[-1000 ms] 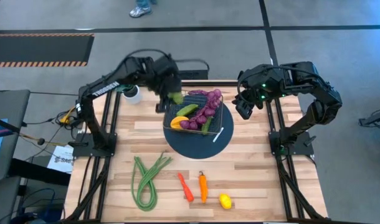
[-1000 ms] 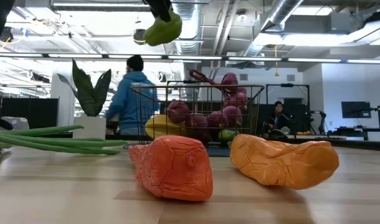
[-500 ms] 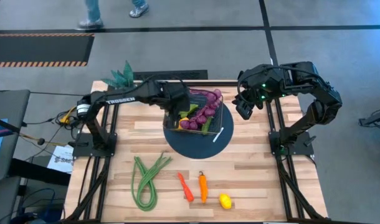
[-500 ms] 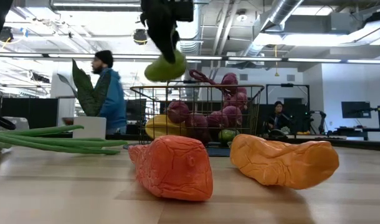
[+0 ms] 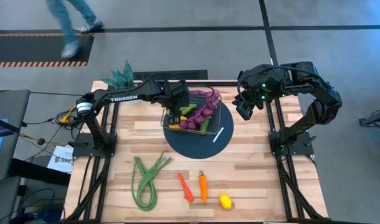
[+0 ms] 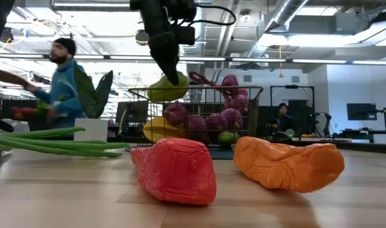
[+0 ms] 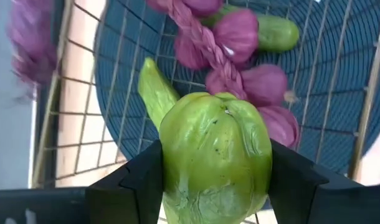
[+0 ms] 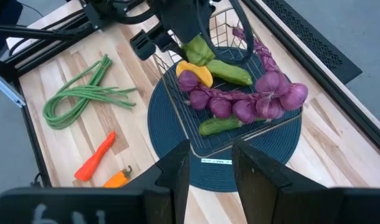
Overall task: Build produce basket
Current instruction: Put the green chayote into the wire basket, then put the yellow lemon into the wire basket
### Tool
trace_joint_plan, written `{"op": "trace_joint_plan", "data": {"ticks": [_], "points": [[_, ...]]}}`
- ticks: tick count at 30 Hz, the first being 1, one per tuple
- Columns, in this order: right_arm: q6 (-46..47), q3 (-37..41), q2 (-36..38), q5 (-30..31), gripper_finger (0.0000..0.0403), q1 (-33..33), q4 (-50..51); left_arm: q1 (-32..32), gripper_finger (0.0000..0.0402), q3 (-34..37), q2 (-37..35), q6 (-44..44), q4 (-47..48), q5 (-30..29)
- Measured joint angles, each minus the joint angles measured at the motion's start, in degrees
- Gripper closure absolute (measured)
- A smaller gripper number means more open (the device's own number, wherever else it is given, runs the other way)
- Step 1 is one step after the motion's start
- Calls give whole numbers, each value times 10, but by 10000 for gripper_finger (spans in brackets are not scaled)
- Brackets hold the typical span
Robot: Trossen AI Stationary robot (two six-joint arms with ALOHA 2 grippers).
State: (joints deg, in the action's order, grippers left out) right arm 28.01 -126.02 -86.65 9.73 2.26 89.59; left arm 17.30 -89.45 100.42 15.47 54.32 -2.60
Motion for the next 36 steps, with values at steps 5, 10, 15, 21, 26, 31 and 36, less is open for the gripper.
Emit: {"op": "trace_joint_plan", "data": {"ticks": [5,10,15,21,26,31,36], "points": [[0,0,0,-7,268,0,0,-4,204,0,0,-1,-14,-7],[0,0,0,-8,265,0,0,-13,130,0,0,14,-17,-7],[0,0,0,-8,259,0,4,-16,57,0,0,4,-27,-18],[4,0,0,-17,259,0,4,-22,37,-20,0,-21,-7,-14],[5,0,0,-52,265,0,4,-52,49,-97,0,-41,51,-7],[19,0,0,-95,273,-8,4,-80,67,-215,0,-106,207,-7],[28,15,7,-101,284,-47,5,-114,73,-317,-4,-203,364,-18]]}}
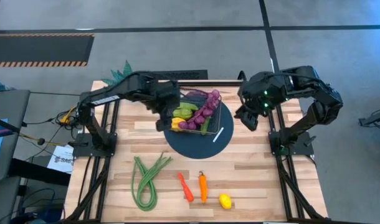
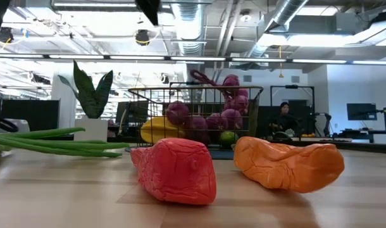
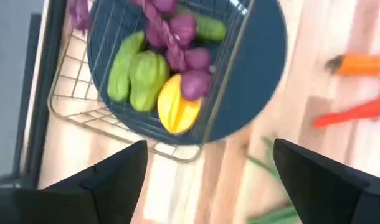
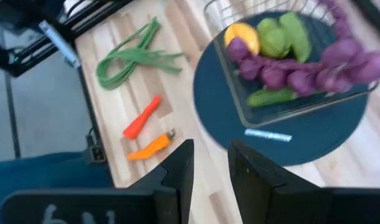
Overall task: Build produce basket
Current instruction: Put the yellow lemon into the wire basket
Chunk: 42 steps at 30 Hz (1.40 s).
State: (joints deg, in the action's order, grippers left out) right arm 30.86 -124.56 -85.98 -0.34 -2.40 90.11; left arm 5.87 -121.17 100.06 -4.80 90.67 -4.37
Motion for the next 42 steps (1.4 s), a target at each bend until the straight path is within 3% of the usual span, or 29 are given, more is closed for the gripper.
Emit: {"op": "trace_joint_plan", "data": {"ticks": [5,12,18,23,27,31,35,42], "points": [[60,81,31,0,295,-60,-2,-62,73,-8,-65,-77,-9,-29],[255,271,91,0,300,-167,0,-195,73,21,-167,-245,-6,-238],[463,380,79,-8,300,-263,-20,-283,73,25,-201,-288,-6,-352],[622,421,37,5,300,-323,-118,-304,73,25,-203,-255,-7,-359],[680,425,-20,33,300,-349,-213,-305,73,25,-203,-228,-6,-339],[705,425,-81,30,300,-356,-285,-305,73,25,-203,-203,-7,-330],[707,425,-137,-21,289,-358,-349,-305,73,25,-203,-183,-7,-329],[698,425,-203,-87,217,-359,-423,-305,73,25,-203,-182,-7,-306]]}}
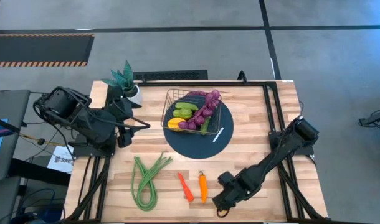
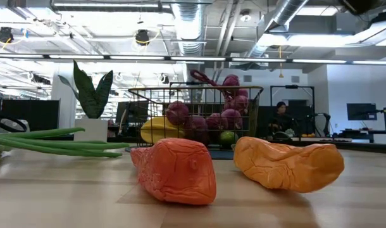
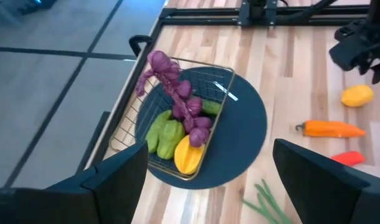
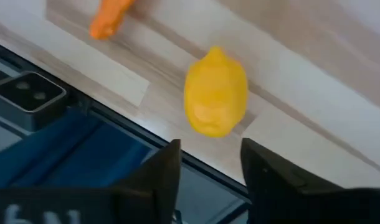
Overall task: Build produce basket
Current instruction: Put the yellow lemon into the wire basket
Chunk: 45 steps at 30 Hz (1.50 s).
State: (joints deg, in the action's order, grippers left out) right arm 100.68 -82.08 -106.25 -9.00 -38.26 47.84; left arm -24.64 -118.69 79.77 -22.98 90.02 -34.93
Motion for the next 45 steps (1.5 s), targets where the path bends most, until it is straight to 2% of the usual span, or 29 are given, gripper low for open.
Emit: {"op": "trace_joint_plan", "data": {"ticks": [4,7,20,24,29,31,35,38,42,45], "points": [[-5,0,-22,-28,170,0,-26,0,73,0,0,-2,0,7],[-8,0,-36,-30,150,0,-39,0,73,0,0,-2,0,6],[-28,-1,-133,-40,144,5,-97,0,73,0,0,-14,0,6],[-31,-1,-136,-53,163,9,-107,0,73,0,0,-18,0,6],[-42,1,-115,-46,241,15,-104,0,73,0,0,-19,0,6],[-59,0,-93,-40,242,21,-103,0,73,0,0,-19,0,6],[-121,-26,-42,7,242,45,-71,0,73,0,0,-19,0,6],[-193,-56,4,75,242,74,-25,0,73,0,0,-19,0,6],[-314,-98,65,180,242,141,60,0,73,0,0,-19,0,5],[-423,-116,99,214,242,210,79,0,73,0,0,-29,0,5]]}}
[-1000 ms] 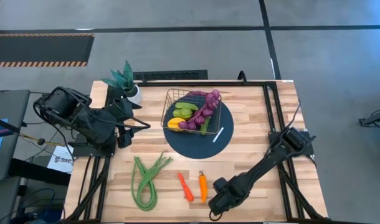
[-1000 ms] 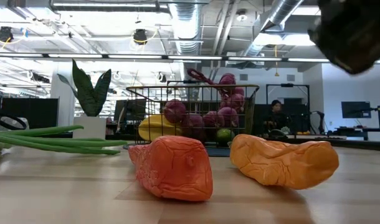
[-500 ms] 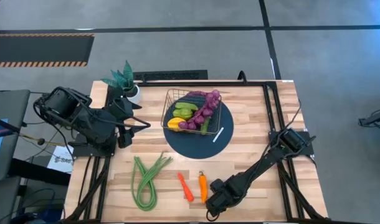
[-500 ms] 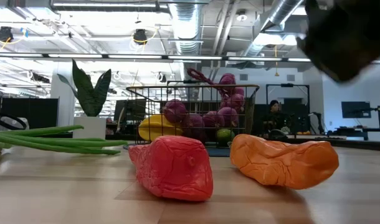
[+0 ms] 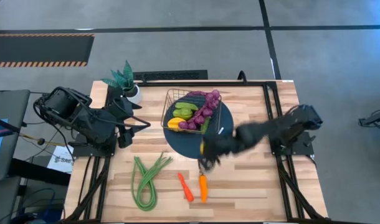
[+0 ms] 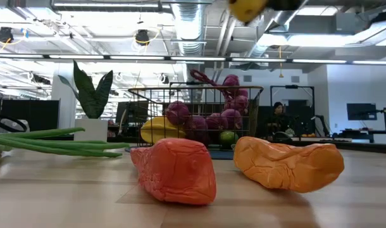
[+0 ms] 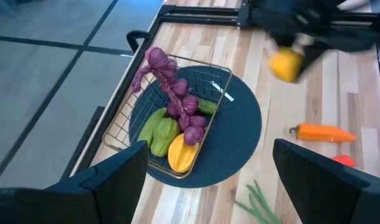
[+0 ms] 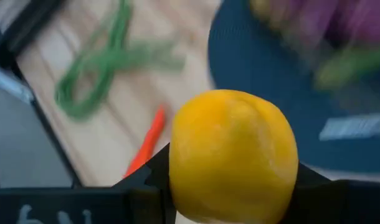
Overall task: Build produce basket
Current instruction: Put the yellow lemon into the wire basket
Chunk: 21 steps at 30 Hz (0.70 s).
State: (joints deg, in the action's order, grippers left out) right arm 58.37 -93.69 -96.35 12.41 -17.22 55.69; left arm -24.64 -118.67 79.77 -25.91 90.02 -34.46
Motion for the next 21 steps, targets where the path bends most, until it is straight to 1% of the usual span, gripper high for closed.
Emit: {"op": "trace_joint_plan", "data": {"ticks": [2,5,8,10,13,15,21], "points": [[-72,-5,17,1,242,52,-9,0,73,0,0,-2,0,0],[-154,-5,26,-6,242,126,-29,0,73,0,0,-3,0,0],[-215,-4,21,-45,242,190,-37,0,73,0,0,-14,0,0],[-240,-6,6,-62,242,221,-42,0,73,0,0,-21,0,0],[-265,-3,-23,-83,242,251,-31,0,73,0,0,-28,0,0],[-268,-4,-44,-96,242,260,-43,0,73,0,0,-29,0,-4],[-274,-4,-120,-103,242,268,-35,0,73,0,0,-29,0,-9]]}}
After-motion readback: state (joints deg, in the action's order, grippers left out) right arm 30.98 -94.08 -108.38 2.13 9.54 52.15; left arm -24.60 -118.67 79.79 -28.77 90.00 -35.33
